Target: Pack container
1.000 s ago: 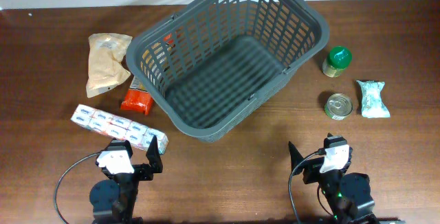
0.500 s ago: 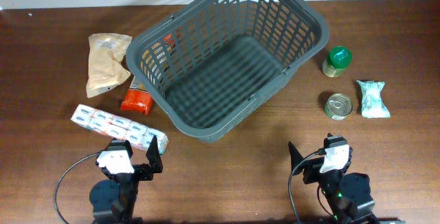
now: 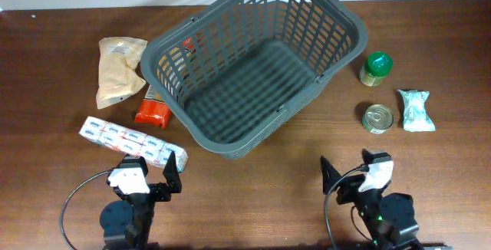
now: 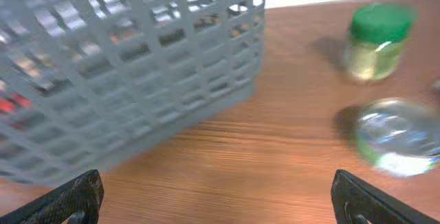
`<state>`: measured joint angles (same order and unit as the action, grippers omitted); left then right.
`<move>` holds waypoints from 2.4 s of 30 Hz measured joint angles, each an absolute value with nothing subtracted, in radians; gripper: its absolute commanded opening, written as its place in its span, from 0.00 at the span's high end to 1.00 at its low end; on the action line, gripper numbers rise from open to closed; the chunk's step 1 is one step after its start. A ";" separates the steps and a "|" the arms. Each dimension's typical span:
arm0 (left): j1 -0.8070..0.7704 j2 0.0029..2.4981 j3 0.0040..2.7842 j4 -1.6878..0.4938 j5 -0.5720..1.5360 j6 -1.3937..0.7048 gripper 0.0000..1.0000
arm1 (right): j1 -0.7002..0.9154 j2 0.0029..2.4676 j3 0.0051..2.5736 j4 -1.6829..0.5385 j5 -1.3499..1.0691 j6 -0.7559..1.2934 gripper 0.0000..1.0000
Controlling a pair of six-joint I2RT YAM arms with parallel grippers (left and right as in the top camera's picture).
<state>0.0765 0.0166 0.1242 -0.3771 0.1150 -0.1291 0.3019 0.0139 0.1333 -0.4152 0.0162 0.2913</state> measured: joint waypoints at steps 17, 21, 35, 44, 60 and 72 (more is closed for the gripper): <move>0.075 0.146 0.234 -0.497 0.296 -0.171 0.01 | 0.302 0.043 0.159 -0.454 -0.282 0.678 0.96; 0.075 0.328 0.447 -0.615 0.287 -0.164 0.01 | 0.302 0.157 0.261 -0.511 -0.270 0.676 0.97; 0.075 0.787 1.102 -0.885 0.262 -0.134 0.01 | 0.302 0.857 1.109 -0.887 -0.104 0.413 0.96; 0.075 0.782 1.126 -0.867 0.313 -0.120 0.98 | 0.302 1.195 1.549 -1.039 -0.059 0.275 0.96; -0.056 0.771 1.191 -1.106 0.295 -0.155 0.98 | 0.167 1.514 1.799 -1.056 -0.043 0.178 0.96; -0.479 0.737 1.193 -1.157 0.104 -0.274 0.98 | 0.119 1.559 1.800 -1.018 -0.050 0.158 0.96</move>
